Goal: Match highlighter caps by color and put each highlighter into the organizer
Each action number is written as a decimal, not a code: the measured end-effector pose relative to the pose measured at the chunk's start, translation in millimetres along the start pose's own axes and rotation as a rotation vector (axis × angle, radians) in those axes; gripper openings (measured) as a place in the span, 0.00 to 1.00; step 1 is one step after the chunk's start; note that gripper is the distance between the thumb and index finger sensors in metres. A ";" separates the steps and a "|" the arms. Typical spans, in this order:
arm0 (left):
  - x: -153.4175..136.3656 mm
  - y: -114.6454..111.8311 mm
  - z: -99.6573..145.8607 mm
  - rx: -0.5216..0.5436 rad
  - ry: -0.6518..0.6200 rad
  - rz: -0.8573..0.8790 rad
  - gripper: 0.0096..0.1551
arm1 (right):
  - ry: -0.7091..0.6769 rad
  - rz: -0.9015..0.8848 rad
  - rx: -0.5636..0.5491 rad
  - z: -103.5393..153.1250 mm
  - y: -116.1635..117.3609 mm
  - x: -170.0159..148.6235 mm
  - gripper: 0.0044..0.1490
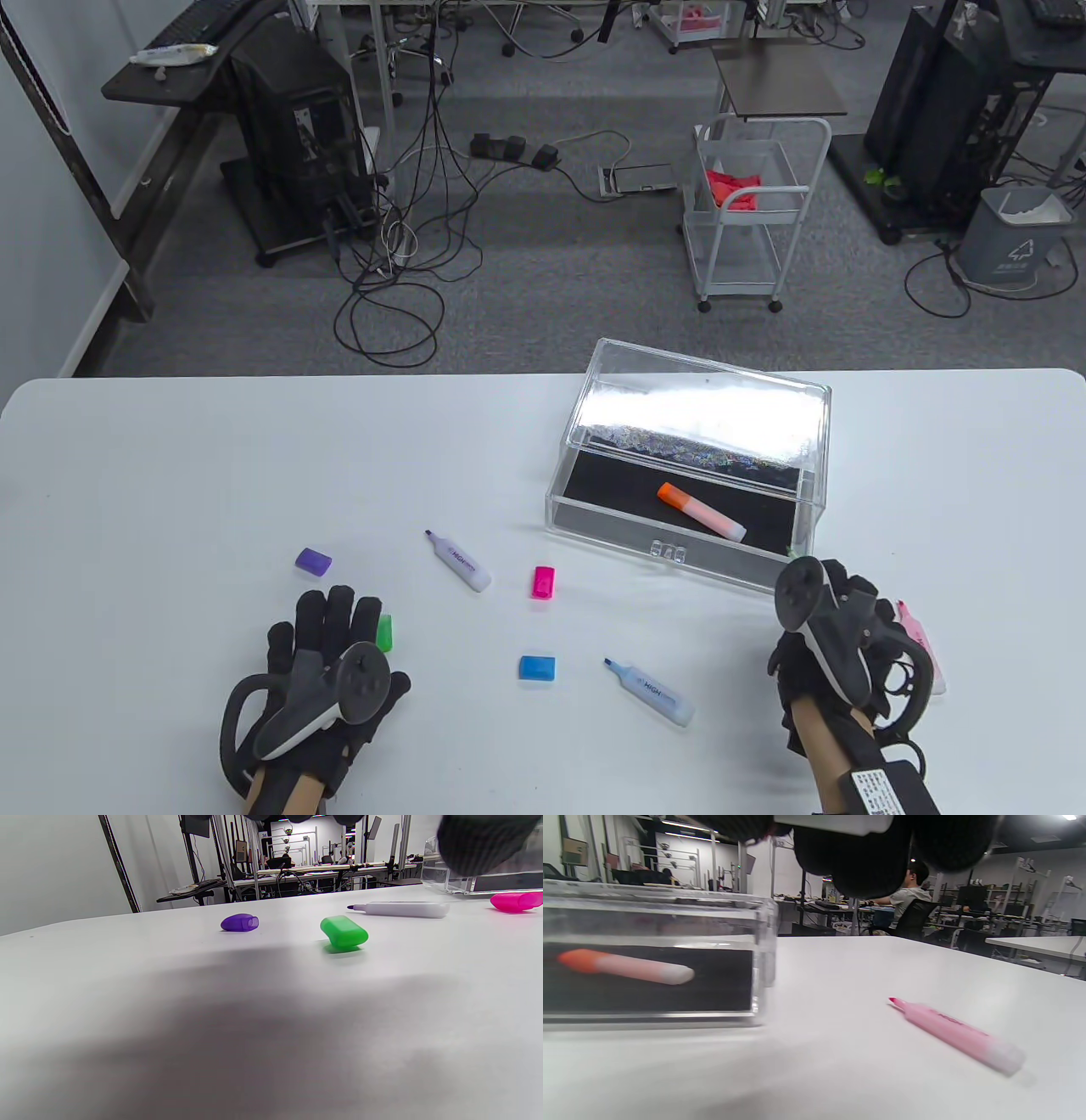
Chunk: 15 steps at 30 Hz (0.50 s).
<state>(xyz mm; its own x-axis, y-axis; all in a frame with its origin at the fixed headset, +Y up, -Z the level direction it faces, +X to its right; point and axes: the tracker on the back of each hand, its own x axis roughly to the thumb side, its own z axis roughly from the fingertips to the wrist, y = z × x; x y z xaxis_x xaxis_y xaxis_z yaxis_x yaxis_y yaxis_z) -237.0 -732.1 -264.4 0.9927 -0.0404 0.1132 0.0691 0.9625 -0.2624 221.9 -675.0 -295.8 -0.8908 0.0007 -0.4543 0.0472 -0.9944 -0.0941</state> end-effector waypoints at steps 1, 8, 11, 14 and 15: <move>-0.2 -0.1 -0.2 -0.001 0.000 0.002 0.56 | -0.028 -0.011 -0.006 5.1 -3.7 8.7 0.34; -2.3 -0.8 -0.5 -0.008 0.010 0.007 0.56 | -0.199 -0.057 -0.051 39.3 -19.8 62.8 0.33; -2.7 -1.1 -0.4 -0.014 0.013 0.007 0.56 | -0.264 -0.078 -0.060 55.6 -20.6 88.0 0.33; -2.6 -1.1 -0.2 -0.016 0.013 0.004 0.56 | -0.298 -0.085 -0.066 63.9 -15.4 102.8 0.33; -2.7 -1.1 -0.2 -0.017 0.013 0.004 0.56 | -0.307 -0.087 -0.061 65.9 -12.2 106.6 0.33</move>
<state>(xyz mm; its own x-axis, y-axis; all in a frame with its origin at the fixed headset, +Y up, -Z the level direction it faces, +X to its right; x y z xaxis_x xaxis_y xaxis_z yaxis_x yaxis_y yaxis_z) -239.7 -733.1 -264.7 0.9942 -0.0403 0.0998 0.0668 0.9580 -0.2787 96.6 -669.8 -284.7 -0.9869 0.0441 -0.1552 -0.0160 -0.9839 -0.1778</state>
